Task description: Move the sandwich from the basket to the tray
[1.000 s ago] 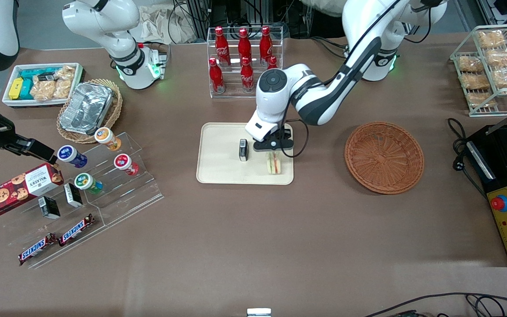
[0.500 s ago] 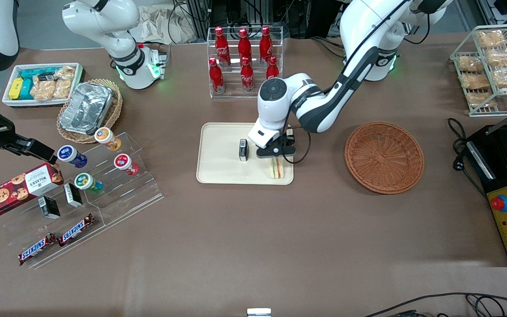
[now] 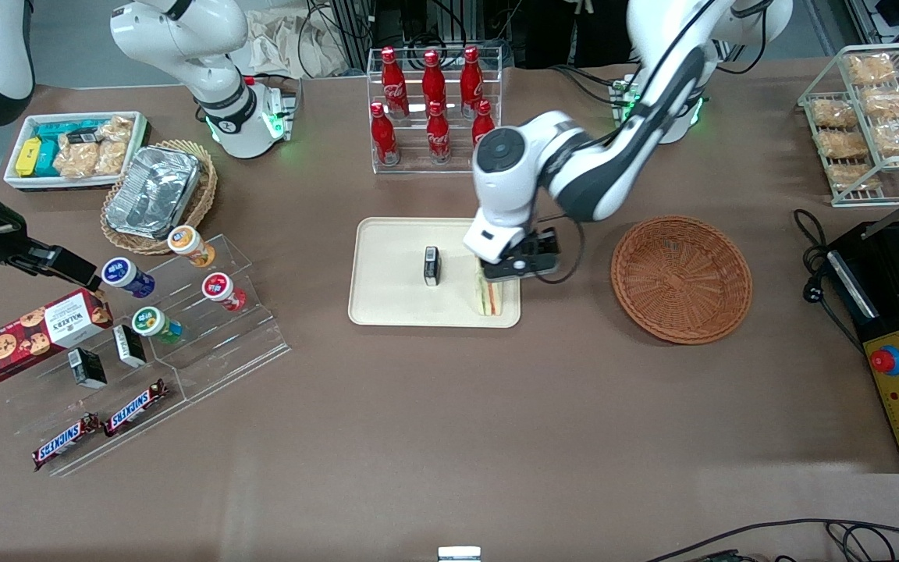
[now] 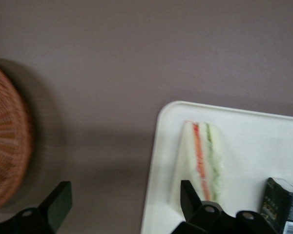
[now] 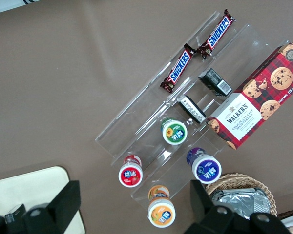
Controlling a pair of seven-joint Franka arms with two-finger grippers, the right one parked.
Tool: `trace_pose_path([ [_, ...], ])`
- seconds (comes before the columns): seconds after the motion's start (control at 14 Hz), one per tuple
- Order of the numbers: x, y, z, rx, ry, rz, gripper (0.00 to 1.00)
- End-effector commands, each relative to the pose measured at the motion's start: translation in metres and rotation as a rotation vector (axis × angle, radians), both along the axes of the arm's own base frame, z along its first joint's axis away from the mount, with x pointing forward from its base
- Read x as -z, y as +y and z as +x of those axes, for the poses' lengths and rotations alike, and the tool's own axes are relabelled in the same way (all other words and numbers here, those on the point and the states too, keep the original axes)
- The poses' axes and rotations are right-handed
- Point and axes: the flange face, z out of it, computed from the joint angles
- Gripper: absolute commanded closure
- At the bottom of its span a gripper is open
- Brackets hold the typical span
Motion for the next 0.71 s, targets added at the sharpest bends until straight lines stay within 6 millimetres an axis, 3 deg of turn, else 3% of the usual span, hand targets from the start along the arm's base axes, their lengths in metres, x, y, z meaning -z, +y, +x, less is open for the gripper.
trace_pose_path([
  [0.0, -0.062, 0.057, 0.018, 0.024, 0.050, 0.003, 0.01],
  [0.21, -0.106, 0.122, 0.036, 0.028, 0.103, 0.042, 0.01],
  [0.5, -0.141, 0.228, 0.053, 0.067, 0.169, 0.096, 0.00],
  [0.64, -0.156, 0.267, 0.057, 0.075, 0.166, 0.096, 0.01],
])
